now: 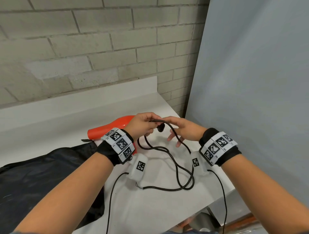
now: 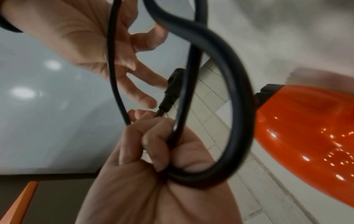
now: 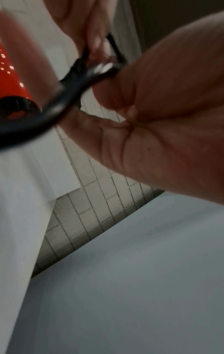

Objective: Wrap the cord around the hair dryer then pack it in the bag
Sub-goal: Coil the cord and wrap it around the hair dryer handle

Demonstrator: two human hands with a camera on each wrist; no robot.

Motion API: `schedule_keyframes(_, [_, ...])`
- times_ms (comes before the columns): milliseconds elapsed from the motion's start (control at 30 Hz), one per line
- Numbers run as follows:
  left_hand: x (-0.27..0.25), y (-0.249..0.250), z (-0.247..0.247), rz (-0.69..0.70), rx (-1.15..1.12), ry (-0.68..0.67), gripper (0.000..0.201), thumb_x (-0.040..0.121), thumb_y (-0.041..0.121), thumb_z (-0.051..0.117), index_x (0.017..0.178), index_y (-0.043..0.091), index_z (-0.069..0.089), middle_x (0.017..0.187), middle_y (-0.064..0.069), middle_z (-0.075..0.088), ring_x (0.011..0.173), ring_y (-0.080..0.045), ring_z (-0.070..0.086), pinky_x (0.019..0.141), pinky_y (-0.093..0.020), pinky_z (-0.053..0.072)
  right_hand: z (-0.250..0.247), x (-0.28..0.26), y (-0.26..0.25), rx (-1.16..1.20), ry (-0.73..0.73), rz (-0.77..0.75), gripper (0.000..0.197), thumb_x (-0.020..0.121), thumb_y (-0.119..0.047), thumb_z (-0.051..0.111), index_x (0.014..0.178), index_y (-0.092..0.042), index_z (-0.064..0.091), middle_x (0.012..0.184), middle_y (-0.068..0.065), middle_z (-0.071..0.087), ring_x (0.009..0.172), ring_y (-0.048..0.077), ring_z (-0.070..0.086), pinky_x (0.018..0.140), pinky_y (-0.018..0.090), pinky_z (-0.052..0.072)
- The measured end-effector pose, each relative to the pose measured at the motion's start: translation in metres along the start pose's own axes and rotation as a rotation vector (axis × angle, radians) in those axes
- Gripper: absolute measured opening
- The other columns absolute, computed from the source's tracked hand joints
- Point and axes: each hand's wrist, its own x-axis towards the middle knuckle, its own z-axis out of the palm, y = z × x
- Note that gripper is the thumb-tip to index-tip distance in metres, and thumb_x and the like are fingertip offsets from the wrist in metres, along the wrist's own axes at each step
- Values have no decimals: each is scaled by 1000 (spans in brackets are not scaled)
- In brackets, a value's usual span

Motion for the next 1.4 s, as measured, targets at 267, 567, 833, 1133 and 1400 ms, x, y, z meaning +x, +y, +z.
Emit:
schedule_keyframes(267, [-5, 4, -6, -48, 16, -137, 27, 83, -11, 48, 80, 12, 62, 62, 8, 62, 40, -3, 43, 39, -12, 30, -3, 0, -1, -428, 125, -19, 20, 91, -10, 51, 107, -7, 61, 95, 2, 53, 86, 16, 49, 78, 22, 38])
schedule_keyframes(567, [-8, 13, -52, -112, 15, -4, 24, 96, 14, 38, 93, 20, 61, 86, -5, 64, 59, -14, 67, 55, -33, 57, -43, -25, 38, -661, 425, 530, 32, 93, -5, 36, 122, -3, 51, 124, 21, 56, 113, 35, 52, 88, 33, 43])
schedule_keyframes(833, [-2, 15, -66, -153, -137, 271, 17, 96, 12, 36, 89, 13, 52, 73, -4, 51, 47, -8, 63, 41, -25, 53, -40, -43, 35, -844, 276, 630, 39, 93, -2, 33, 127, -8, 52, 128, 13, 56, 116, 30, 53, 98, 33, 43])
schedule_keyframes(1133, [16, 1, -29, -187, -237, 246, 51, 88, 5, 52, 135, 7, 32, 99, -7, 58, 84, -17, 60, 73, -27, 52, -28, -60, 45, -906, 241, 716, 27, 88, -21, 44, 98, -7, 64, 87, 5, 64, 83, 25, 60, 67, 29, 48])
schedule_keyframes(1400, [-21, -7, 6, -99, 795, 152, 52, 82, 36, 59, 130, 25, 44, 145, -17, 25, 129, -29, 37, 106, -29, 28, -9, -85, 4, -552, 416, 457, 31, 93, -16, 40, 95, 6, 62, 87, 13, 57, 80, 26, 48, 58, 28, 36])
